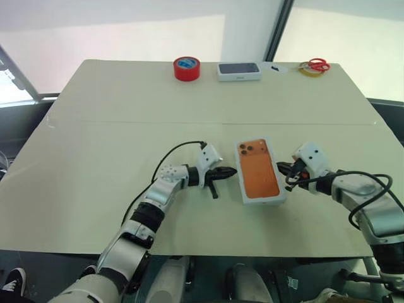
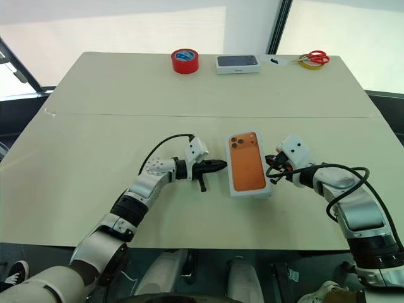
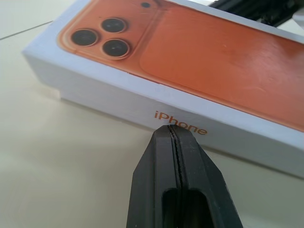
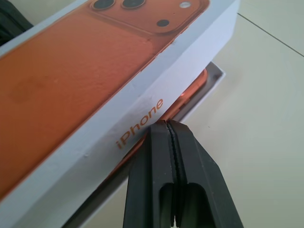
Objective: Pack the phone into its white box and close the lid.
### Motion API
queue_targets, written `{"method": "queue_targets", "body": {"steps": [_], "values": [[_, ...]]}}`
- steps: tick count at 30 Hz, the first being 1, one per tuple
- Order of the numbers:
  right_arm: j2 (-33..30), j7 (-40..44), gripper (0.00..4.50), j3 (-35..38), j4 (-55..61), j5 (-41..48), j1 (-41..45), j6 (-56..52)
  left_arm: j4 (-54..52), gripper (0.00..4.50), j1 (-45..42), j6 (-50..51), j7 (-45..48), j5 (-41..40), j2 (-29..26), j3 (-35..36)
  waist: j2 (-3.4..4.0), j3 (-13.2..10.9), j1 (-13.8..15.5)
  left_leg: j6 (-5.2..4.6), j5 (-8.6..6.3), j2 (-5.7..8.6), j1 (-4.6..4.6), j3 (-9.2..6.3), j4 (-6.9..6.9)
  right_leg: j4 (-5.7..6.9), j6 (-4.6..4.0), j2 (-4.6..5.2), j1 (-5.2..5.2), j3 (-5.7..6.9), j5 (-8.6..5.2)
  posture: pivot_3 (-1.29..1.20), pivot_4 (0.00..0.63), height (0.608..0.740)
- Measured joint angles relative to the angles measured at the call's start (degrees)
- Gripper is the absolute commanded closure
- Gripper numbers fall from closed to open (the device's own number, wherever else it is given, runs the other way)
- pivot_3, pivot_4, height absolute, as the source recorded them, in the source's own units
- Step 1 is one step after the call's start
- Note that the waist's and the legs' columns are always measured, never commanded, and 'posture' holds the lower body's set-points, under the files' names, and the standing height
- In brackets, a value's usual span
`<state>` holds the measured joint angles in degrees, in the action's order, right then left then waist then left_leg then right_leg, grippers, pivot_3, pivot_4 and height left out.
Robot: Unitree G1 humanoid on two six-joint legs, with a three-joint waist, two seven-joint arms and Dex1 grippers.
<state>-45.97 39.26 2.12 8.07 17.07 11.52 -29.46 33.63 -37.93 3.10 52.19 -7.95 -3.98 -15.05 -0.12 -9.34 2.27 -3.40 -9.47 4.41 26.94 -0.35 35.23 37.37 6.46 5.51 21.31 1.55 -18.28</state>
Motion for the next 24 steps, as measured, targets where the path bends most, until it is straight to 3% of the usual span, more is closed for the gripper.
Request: {"method": "queue_targets", "body": {"steps": [17,24], "values": [[2.15,-2.29,4.46,0.14,-5.08,-5.80,2.60,2.82,1.01,4.50,-0.57,-2.51,-0.64,1.55,0.46,0.83,0.00,0.00,-0.04,0.05,0.03,0.00,-0.01,0.00,0.00,0.06,0.02,-0.02,0.01,0.00,0.01,0.00,0.150,0.738],[4.14,2.50,4.46,7.04,-1.35,2.56,3.08,3.36,-5.80,4.50,-2.46,-0.17,-1.89,-1.52,2.54,3.95,0.00,0.00,0.07,0.05,0.04,0.00,-0.01,0.00,0.00,0.06,0.03,-0.03,-0.03,0.00,0.01,0.00,0.150,0.738]]}}
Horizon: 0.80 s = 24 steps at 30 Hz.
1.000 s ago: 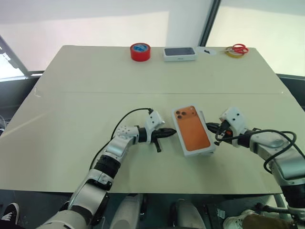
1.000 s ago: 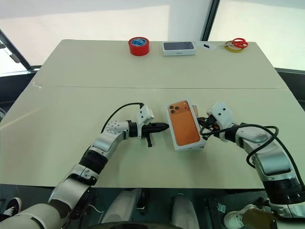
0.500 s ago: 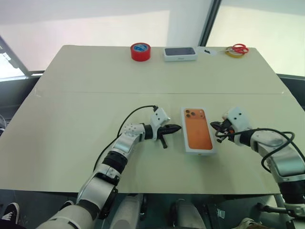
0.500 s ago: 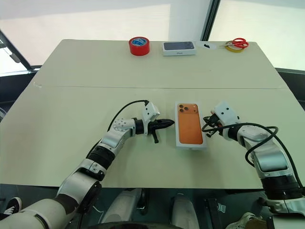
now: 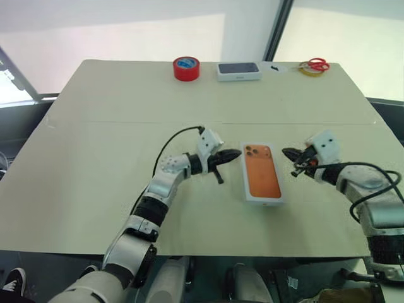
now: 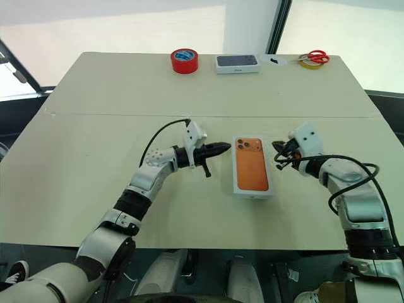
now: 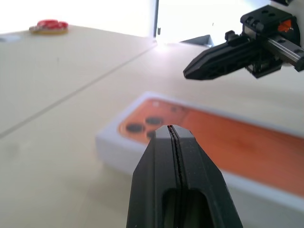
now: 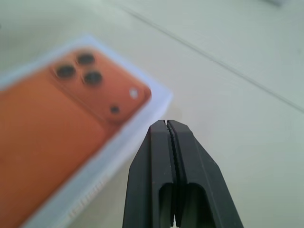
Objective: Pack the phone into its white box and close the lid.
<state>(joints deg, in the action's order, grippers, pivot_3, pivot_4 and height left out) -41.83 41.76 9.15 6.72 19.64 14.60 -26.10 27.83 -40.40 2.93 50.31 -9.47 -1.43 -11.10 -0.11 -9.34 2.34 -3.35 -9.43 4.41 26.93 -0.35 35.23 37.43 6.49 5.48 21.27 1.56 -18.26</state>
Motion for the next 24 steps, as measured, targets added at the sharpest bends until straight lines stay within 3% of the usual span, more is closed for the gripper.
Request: {"method": "queue_targets", "body": {"steps": [4,10,11,14,20,21,24], "values": [[-3.37,4.83,4.46,-4.38,4.29,-2.63,-6.36,2.37,0.91,4.50,1.08,-1.13,1.55,3.63,0.12,-5.31,-0.01,0.01,-0.08,-0.02,-0.01,0.01,-0.12,0.01,-0.01,-0.03,0.00,0.00,-0.11,-0.02,0.00,0.00,0.150,0.738],[-5.02,0.77,4.46,-9.76,1.95,-12.39,-6.13,5.06,2.10,4.50,1.96,-0.34,3.24,7.04,-1.36,-9.17,-0.10,0.40,0.00,0.07,-0.14,-0.01,-0.75,-0.01,-0.09,-0.21,-0.04,0.01,-0.79,-0.01,-0.03,0.00,0.150,0.738],[-4.93,0.69,4.49,-9.82,1.88,-12.64,-6.19,5.14,1.70,4.25,1.96,0.69,4.15,6.77,-1.71,-9.21,-0.17,0.46,0.06,0.04,-0.16,-0.01,-0.75,-0.02,-0.08,-0.23,-0.05,0.02,-0.81,0.00,-0.04,0.00,0.150,0.738],[-3.14,0.84,3.57,-7.68,1.84,-9.71,-5.65,1.88,1.30,3.18,1.98,3.25,5.57,5.31,-2.11,-8.21,-0.28,0.57,0.00,-0.02,-0.20,0.00,-0.74,-0.02,-0.05,-0.30,-0.04,0.04,-0.86,-0.01,-0.03,0.00,0.150,0.738],[0.29,1.97,0.45,-3.67,-0.50,-4.48,-2.96,0.01,-0.80,0.11,2.65,4.37,4.77,2.09,-5.31,-3.21,-0.22,0.52,-0.63,-0.04,-0.14,-0.02,-0.49,-0.02,-0.11,-0.16,0.00,0.01,-0.48,-0.03,-0.01,0.00,0.150,0.738],[0.38,2.80,0.06,-3.28,-0.41,-2.99,-2.54,0.04,-2.59,0.00,2.78,5.30,4.85,0.76,-6.52,-1.59,-0.16,0.47,-0.70,-0.07,-0.07,-0.03,-0.37,-0.02,-0.12,-0.12,0.00,0.00,-0.33,-0.03,-0.01,0.00,0.150,0.738],[-0.04,5.55,0.06,-1.23,0.80,-0.57,-2.49,1.76,-9.98,0.00,3.40,8.59,5.55,-3.20,-11.09,2.59,-0.12,0.45,-0.71,-0.04,-0.05,-0.03,-0.36,-0.02,-0.16,-0.11,0.00,0.00,-0.29,-0.03,-0.01,0.00,0.150,0.738]]}}
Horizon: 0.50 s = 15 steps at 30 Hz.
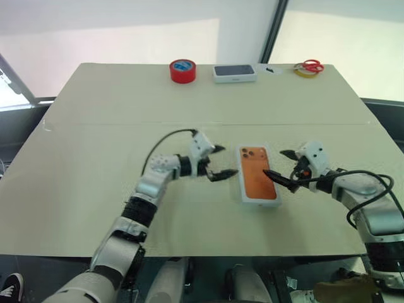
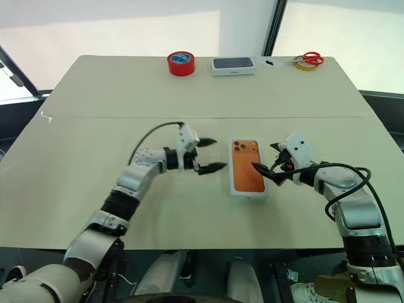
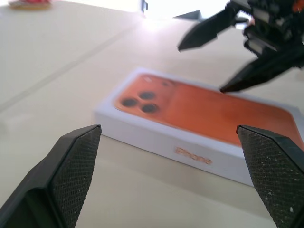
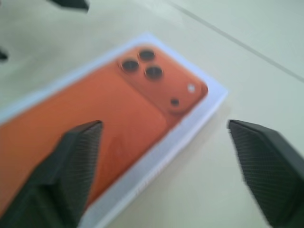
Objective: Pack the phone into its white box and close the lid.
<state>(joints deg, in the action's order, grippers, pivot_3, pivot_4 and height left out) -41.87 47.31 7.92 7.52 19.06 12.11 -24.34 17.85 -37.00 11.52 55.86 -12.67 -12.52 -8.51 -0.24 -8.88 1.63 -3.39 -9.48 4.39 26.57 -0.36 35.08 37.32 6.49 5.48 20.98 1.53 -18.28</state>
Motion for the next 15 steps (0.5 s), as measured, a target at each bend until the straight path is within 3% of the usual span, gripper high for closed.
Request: {"method": "queue_targets", "body": {"steps": [4,10,15], "values": [[-2.00,3.25,0.06,1.58,1.10,0.15,-2.62,5.09,-7.08,0.00,3.76,4.93,1.48,-3.23,-7.67,3.91,0.02,0.00,0.08,0.12,-0.08,0.01,-0.12,0.00,0.02,-0.01,-0.01,0.01,-0.14,-0.02,0.00,0.00,0.150,0.738],[-4.70,5.96,0.06,4.77,-2.36,-0.08,-5.28,10.14,-7.83,0.00,12.52,4.48,3.69,-3.33,-19.07,8.30,0.06,-0.02,0.02,0.13,-0.09,0.01,-0.12,0.01,-0.06,-0.02,-0.03,0.02,-0.08,-0.07,-0.01,0.00,0.150,0.738],[-6.71,8.38,0.06,8.41,-3.81,0.22,-8.42,12.64,-9.71,0.00,18.74,3.39,4.26,-4.71,-23.35,12.41,0.07,-0.02,0.51,0.12,-0.11,0.01,-0.13,0.03,-0.11,-0.07,-0.06,0.06,-0.09,-0.10,-0.02,0.00,0.150,0.738]]}}
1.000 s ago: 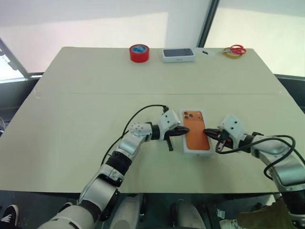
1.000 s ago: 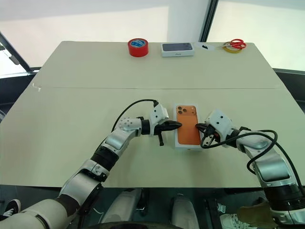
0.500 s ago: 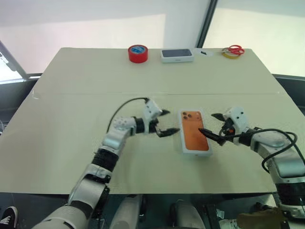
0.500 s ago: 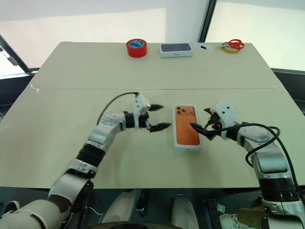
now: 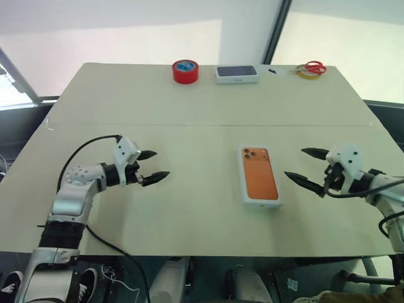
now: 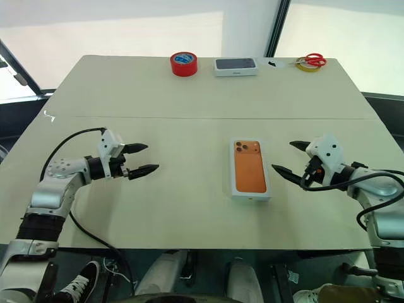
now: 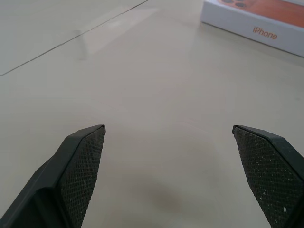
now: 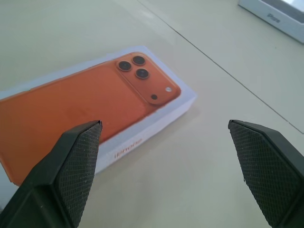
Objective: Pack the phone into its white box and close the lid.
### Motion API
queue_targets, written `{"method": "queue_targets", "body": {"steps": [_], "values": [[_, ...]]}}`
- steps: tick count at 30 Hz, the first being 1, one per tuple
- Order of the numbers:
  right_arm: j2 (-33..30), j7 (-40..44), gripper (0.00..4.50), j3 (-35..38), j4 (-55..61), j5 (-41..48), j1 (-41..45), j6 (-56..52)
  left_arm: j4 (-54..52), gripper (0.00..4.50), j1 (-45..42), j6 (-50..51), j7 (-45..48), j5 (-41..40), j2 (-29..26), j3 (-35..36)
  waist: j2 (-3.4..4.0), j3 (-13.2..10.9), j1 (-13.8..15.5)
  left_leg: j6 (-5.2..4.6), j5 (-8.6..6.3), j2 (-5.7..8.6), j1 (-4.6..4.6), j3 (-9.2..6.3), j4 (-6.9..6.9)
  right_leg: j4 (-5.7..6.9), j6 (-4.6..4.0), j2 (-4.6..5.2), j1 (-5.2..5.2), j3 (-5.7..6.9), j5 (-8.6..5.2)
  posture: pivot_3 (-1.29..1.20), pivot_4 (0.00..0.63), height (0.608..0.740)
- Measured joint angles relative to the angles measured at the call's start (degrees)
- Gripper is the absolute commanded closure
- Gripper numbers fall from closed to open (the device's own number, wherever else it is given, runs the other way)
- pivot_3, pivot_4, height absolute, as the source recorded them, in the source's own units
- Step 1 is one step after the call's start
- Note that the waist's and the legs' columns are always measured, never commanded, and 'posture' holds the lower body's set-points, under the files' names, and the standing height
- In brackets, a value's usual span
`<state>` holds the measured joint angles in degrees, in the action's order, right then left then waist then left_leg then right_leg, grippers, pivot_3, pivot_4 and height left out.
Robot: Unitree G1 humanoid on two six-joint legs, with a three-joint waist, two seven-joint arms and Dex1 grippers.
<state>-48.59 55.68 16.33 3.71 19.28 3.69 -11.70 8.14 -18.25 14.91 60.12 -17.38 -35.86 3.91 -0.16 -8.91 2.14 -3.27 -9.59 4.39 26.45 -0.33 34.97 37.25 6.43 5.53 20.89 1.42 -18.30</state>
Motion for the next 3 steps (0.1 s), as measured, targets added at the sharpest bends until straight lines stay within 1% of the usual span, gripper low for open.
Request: {"method": "queue_targets", "body": {"steps": [3], "values": [[-0.13,0.94,0.06,0.27,-2.38,-0.55,-1.61,1.43,-0.43,0.00,3.58,-0.20,-0.51,-0.70,-1.44,2.42,0.06,-0.03,-0.07,0.00,0.00,0.00,0.00,0.02,-0.05,0.01,-0.12,0.00,0.06,-0.05,-0.07,0.00,0.150,0.738]]}}
